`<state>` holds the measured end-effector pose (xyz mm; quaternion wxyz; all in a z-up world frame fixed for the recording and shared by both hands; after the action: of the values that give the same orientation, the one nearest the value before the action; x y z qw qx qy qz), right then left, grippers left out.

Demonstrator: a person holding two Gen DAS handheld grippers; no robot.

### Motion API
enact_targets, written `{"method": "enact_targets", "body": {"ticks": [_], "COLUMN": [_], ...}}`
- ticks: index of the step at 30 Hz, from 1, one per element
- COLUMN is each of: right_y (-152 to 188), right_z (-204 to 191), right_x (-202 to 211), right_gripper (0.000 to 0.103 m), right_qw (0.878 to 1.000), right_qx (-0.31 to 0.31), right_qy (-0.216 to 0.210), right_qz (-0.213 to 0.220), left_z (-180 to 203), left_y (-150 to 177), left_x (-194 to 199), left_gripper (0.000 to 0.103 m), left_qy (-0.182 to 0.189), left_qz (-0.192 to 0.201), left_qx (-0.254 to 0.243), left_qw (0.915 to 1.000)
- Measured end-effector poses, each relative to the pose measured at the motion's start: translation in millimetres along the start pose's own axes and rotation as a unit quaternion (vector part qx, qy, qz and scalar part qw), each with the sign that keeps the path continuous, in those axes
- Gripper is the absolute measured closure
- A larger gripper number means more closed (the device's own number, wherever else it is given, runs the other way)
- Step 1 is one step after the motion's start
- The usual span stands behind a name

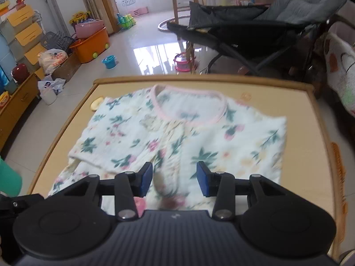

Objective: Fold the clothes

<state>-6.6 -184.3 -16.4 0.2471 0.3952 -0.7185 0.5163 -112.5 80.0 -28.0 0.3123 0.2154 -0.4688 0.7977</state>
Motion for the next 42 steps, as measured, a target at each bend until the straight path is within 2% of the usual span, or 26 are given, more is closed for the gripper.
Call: {"method": "enact_targets", "body": {"ticks": [3,5,7,11,14,18,21,27,31,33,36,39,40,41,42], "right_y": [11,17,19,11,5,18,39,83,85,88,96,97,97,97,97], "right_z": [-15,-22,-27,-20,-3,39,73,111,112,104,95,96,97,98,98], "right_x": [-9,-13,-12,10,35,69,85,105,106,104,98,97,97,97,97], "right_gripper": [0.06,0.059,0.059,0.059,0.059,0.059,0.059,0.059,0.059,0.06,0.062,0.063,0.062,0.062,0.062], "right_qw": [1.0,0.999,0.998,0.999,0.998,0.993,0.989,0.991,0.99,0.992,0.994,0.993,0.993,0.993,0.993], "right_qx": [0.021,0.041,0.057,0.043,0.027,-0.008,-0.027,-0.082,-0.116,-0.107,-0.09,-0.091,-0.094,-0.096,-0.098], "right_qy": [-0.011,-0.004,0.003,0.012,0.039,0.097,0.127,0.098,0.07,0.061,0.067,0.071,0.07,0.07,0.069], "right_qz": [-0.017,-0.025,-0.022,0.003,0.035,0.073,0.068,0.035,0.026,0.02,0.001,0.002,0.003,0.004,0.004], "left_z": [0,0,1,3,3,1,-2,1,-6,-10,-11,-5,-2,2,6], "left_y": [0,1,1,1,1,-1,-4,-13,-14,-13,-12,-8,-6,-5,-3], "left_x": [1,2,3,5,6,11,18,24,16,13,12,10,8,7,6], "left_gripper": [0.031,0.031,0.031,0.031,0.031,0.031,0.031,0.031,0.031,0.032,0.033,0.035,0.054,0.066,0.083], "left_qy": [-0.003,-0.004,-0.005,-0.008,-0.013,-0.029,-0.038,-0.056,-0.066,-0.065,-0.062,-0.064,-0.071,-0.077,-0.084], "left_qz": [-0.002,-0.002,-0.002,-0.001,0.001,0.011,0.02,0.011,-0.021,-0.035,-0.035,-0.044,-0.05,-0.057,-0.063], "left_qx": [0.0,-0.001,-0.005,-0.012,-0.016,-0.016,-0.017,-0.069,-0.077,-0.076,-0.084,-0.109,-0.124,-0.139,-0.153], "left_qw": [1.0,1.0,1.0,0.9999,0.9998,0.9994,0.9989,0.9959,0.9946,0.9944,0.9939,0.991,0.9885,0.9857,0.9826]}}
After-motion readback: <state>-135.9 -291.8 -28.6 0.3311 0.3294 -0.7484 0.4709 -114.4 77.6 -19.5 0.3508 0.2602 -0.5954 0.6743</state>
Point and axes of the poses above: each gripper's, at about its wrist camera, not at the fingertips, and x roughly against the way its jaws point, z to its right, y to its underside, the point moved 6 cm from there along -x, roughly the way its jaws point, and after that the axes turned 14 degrees about -x, right-handed, at the moved point
